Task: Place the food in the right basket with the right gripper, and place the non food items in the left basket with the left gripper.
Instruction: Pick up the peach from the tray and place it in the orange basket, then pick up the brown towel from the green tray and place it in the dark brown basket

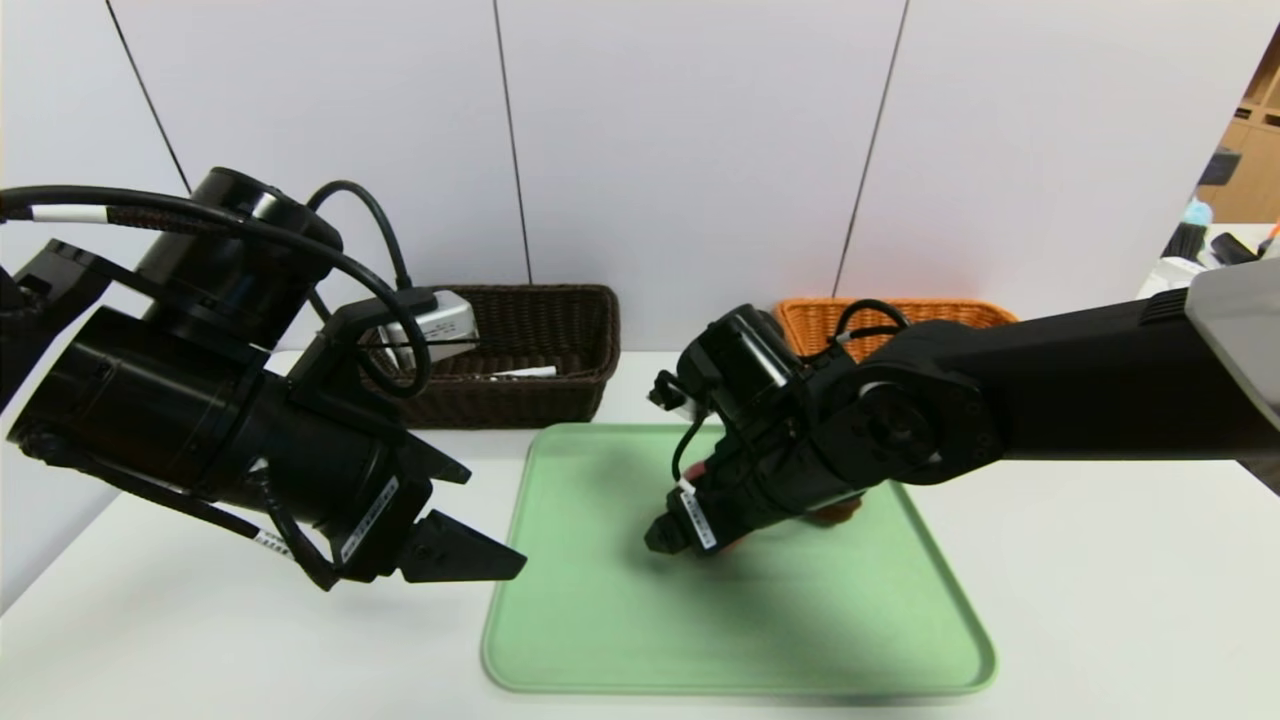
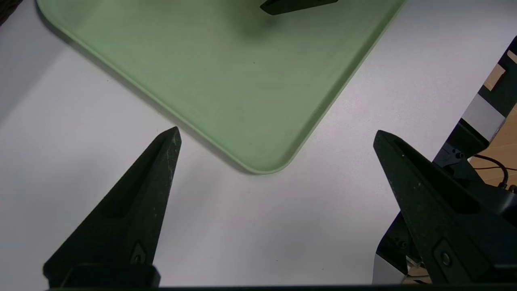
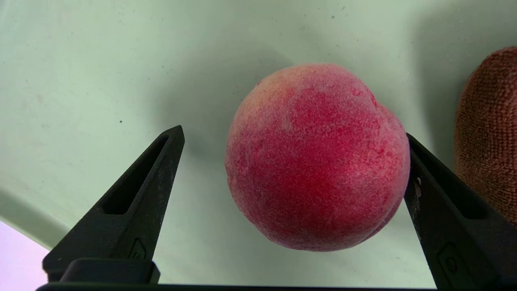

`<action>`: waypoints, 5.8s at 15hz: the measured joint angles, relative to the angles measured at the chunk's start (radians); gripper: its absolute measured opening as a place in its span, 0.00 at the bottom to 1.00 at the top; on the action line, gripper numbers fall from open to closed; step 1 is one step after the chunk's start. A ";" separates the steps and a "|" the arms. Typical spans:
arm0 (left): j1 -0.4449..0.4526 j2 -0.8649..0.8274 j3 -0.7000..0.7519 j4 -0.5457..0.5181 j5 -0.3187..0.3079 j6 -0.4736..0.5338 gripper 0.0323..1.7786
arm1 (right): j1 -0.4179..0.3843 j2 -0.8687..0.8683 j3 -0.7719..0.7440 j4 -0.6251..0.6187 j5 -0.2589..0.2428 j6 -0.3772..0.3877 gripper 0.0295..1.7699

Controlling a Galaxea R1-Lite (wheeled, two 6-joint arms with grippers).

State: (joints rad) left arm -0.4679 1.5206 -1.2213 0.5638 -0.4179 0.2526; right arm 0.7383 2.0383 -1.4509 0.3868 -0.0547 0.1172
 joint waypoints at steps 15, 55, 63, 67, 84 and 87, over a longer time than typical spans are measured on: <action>0.000 0.000 0.000 0.000 0.000 0.000 0.95 | 0.001 -0.012 0.014 0.002 0.000 -0.003 0.64; 0.003 0.009 0.057 -0.101 -0.001 -0.007 0.95 | -0.669 0.170 -0.330 -0.099 -0.020 -0.136 0.63; 0.003 0.017 0.057 -0.102 -0.002 -0.007 0.95 | -0.668 0.183 -0.345 -0.085 -0.019 -0.138 0.67; 0.003 0.017 0.057 -0.109 -0.001 -0.007 0.95 | -0.668 0.180 -0.345 -0.088 -0.017 -0.137 0.79; 0.003 0.003 0.054 -0.109 -0.001 -0.006 0.95 | -0.615 -0.222 -0.266 0.150 0.026 -0.129 0.95; 0.003 -0.004 0.059 -0.109 -0.003 -0.007 0.95 | -0.607 -0.319 -0.175 0.156 0.048 -0.130 0.95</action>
State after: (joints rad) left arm -0.4647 1.5168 -1.1623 0.4551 -0.4209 0.2457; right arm 0.1317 1.7189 -1.6260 0.5426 -0.0066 -0.0128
